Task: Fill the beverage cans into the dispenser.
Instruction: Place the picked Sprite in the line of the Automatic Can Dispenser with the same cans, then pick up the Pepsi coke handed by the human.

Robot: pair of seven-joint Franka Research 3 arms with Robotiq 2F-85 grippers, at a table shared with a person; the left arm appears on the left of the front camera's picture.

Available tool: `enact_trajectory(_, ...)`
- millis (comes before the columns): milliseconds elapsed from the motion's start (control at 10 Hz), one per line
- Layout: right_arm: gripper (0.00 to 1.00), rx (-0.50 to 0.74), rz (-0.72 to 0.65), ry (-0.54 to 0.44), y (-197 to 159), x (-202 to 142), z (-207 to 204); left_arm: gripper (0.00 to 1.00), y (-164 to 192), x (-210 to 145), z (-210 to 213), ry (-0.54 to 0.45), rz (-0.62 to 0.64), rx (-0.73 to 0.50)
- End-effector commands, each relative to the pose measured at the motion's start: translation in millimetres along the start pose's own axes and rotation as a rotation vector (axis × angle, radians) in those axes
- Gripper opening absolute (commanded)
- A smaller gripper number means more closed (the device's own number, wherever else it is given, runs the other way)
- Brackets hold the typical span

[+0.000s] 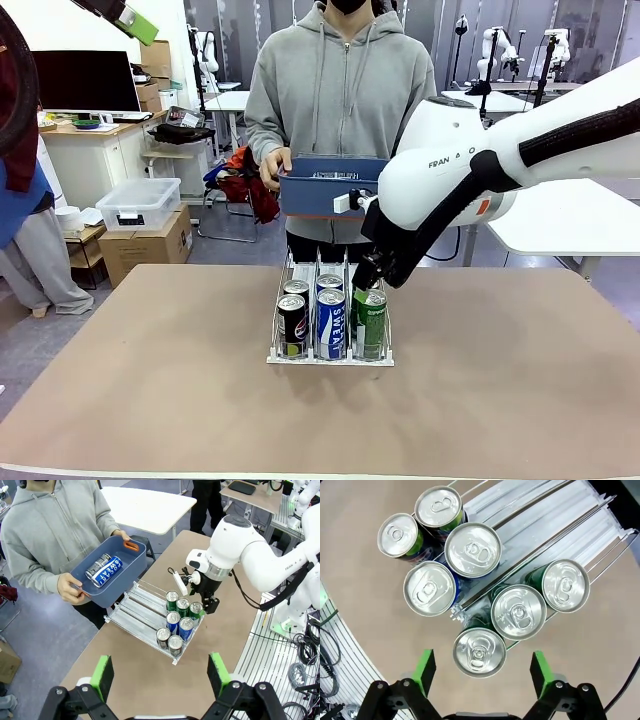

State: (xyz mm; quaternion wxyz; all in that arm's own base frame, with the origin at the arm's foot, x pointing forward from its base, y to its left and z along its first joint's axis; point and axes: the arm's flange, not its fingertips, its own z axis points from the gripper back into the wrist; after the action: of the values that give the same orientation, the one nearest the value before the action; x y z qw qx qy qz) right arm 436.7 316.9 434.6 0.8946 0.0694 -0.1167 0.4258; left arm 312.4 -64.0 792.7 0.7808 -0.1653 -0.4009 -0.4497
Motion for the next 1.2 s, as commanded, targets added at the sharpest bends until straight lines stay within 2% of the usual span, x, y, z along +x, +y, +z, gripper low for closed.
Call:
enact_trajectory(0, 1.00, 0.003, 0.005, 0.011, -3, 4, -8, 1.00, 0, -1, 0, 0.002, 0.002, 0.007)
enact_trajectory(700, 1.00, 0.009, -0.002, 0.010, -2, 3, -9, 1.00, 0, -1, 0, 0.002, 0.002, 0.007)
enact_trajectory(800, 1.00, 0.091, 0.103, -0.002, -4, -3, 13, 1.00, 0, -1, 0, 0.002, 0.002, 0.007)
enact_trajectory(900, 1.00, 0.124, 0.186, -0.054, -11, -5, 32, 1.00, 0, -1, 0, 0.002, 0.002, 0.007)
enact_trajectory(1000, 1.00, 0.139, 0.223, -0.100, -23, -1, 52, 1.00, 0, -1, 0, 0.002, 0.002, 0.007)
enact_trajectory(1100, 1.00, 0.167, 0.251, -0.106, -29, -2, 74, 1.00, 0, -1, 0, 0.002, 0.002, 0.007)
